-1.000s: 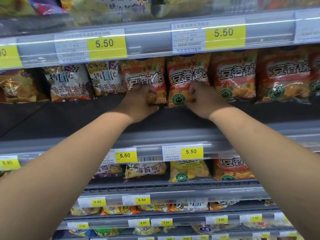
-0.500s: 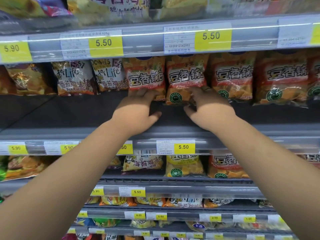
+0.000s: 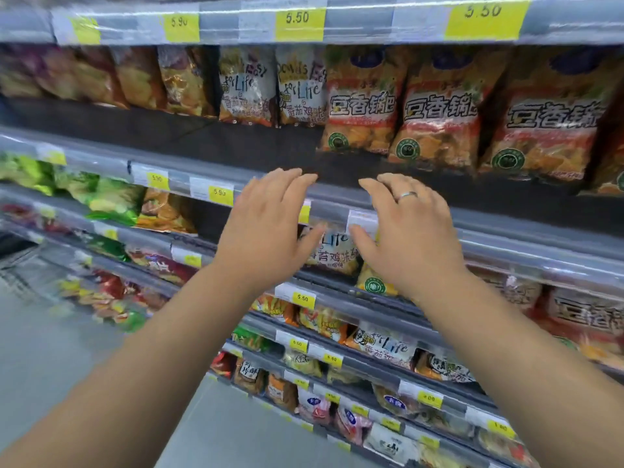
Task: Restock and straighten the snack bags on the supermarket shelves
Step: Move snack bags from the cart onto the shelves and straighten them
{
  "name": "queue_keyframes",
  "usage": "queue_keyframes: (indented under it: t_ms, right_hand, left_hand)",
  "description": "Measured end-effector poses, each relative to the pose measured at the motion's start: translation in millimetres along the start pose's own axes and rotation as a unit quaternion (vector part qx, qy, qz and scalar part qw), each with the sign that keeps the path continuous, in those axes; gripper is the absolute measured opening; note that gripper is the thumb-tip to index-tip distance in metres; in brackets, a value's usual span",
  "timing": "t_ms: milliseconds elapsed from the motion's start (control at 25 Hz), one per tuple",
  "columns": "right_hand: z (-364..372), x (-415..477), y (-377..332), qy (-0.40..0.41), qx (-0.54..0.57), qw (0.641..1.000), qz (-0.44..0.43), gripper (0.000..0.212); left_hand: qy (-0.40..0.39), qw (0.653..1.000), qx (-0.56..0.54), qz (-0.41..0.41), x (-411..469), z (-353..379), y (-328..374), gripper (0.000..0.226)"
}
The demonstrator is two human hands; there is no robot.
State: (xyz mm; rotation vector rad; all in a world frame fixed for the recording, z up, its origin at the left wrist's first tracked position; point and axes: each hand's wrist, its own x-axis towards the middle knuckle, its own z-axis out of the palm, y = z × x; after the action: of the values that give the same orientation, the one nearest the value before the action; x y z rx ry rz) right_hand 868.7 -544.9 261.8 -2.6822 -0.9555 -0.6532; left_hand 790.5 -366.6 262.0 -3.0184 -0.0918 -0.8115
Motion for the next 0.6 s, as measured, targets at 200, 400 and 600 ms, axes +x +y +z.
queue_keyframes:
  t_ms: [200, 400, 600]
  right_hand:
    - [27, -35, -52, -0.004, 0.037, 0.996, -0.08, 0.058]
    - [43, -73, -123, -0.021, 0.084, 0.986, -0.139, 0.057]
    - [47, -123, -214, -0.06, 0.111, 0.97, -0.206, 0.06]
  left_hand:
    - [-0.021, 0.996, 0.03, -0.078, -93, -3, -18, 0.064]
    - [-0.032, 0.985, 0.035, -0.165, -183, -20, -44, 0.065]
    - [-0.033, 0.968, 0.049, -0.244, -291, -55, -70, 0.065]
